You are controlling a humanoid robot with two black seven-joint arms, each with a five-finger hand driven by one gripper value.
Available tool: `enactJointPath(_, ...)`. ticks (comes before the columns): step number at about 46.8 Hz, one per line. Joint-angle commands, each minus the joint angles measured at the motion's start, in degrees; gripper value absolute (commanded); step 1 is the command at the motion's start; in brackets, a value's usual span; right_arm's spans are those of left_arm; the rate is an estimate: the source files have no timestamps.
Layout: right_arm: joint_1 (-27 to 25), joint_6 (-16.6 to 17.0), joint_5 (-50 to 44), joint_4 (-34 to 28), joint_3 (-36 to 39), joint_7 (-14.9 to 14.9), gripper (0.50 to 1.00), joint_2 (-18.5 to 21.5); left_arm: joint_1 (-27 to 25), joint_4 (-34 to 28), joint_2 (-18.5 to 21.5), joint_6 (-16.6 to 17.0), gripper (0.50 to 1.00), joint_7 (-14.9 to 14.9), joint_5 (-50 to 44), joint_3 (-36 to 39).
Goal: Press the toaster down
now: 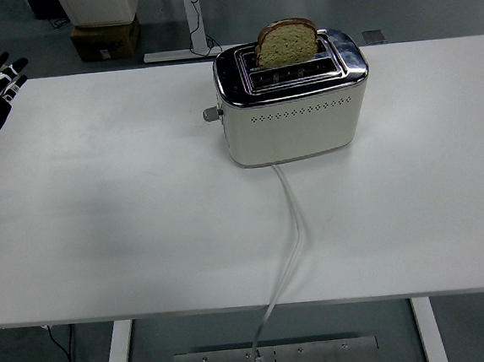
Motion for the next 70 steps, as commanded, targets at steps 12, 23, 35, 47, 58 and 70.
enactJointPath(12,-0.1,0.0,0.0,0.0,0.0,0.0,1.000,0.0,0.1,0.0,-0.2,0.0,1.000,0.0,0.0,0.1)
enactJointPath(23,0.0,0.0,0.0,0.0,0.0,0.0,0.998,0.0,0.4,0.0,-0.2,0.0,1.000,0.0,0.0,0.0)
enactJointPath(35,0.0,0.0,0.0,0.1,0.0,0.0,0.998,0.0,0.1,0.0,-0.2,0.0,1.000,0.0,0.0,0.0)
enactJointPath(47,0.0,0.0,0.0,0.0,0.0,0.0,1.000,0.0,0.1,0.0,-0.2,0.1,1.000,0.0,0.0,0.0)
enactJointPath(58,0.0,0.0,0.0,0.0,0.0,0.0,1.000,0.0,0.6,0.0,-0.1,0.1,1.000,0.0,0.1,0.1)
enactJointPath(70,0.0,0.0,0.0,0.0,0.0,0.0,0.998,0.0,0.5,0.0,-0.1,0.0,1.000,0.0,0.2,0.1)
